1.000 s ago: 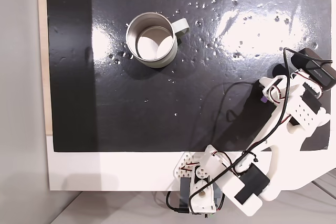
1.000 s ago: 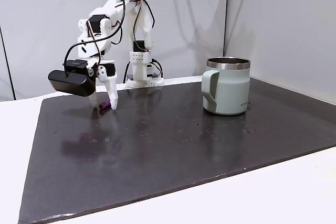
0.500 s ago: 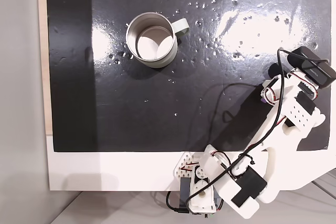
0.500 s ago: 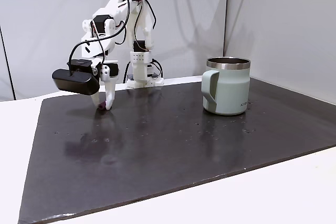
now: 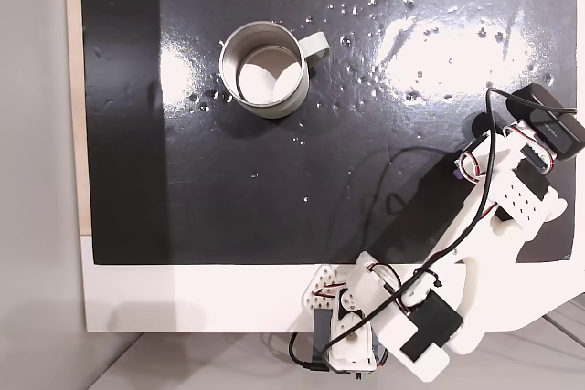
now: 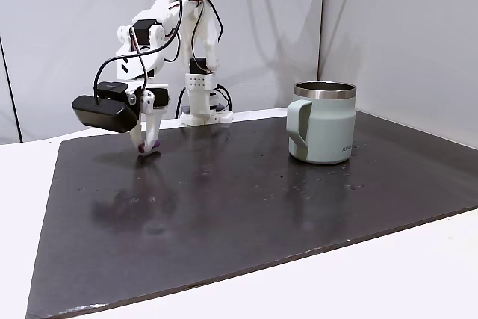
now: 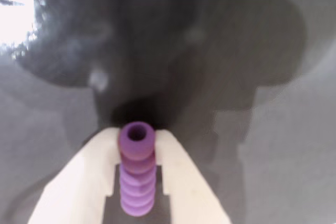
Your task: Grasp a pengrip and put it in the cup.
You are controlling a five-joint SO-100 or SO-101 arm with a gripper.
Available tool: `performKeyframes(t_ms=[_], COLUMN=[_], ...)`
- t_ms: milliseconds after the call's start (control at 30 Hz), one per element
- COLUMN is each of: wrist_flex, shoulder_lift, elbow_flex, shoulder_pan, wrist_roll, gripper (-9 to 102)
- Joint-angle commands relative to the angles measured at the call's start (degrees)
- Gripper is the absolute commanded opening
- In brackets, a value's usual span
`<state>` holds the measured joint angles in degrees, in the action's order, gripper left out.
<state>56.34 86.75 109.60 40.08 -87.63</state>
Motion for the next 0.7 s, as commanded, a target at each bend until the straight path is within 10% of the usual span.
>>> performKeyframes(t_ms=[0,667], wrist_flex=[6.3,36.1], shoulder_lift=[4.7,16.0], elbow_flex=[-6.9,-30.4], shoulder_pan=[-2.5,-20.2], wrist_roll=[3.8,27.4], gripper=[0,0])
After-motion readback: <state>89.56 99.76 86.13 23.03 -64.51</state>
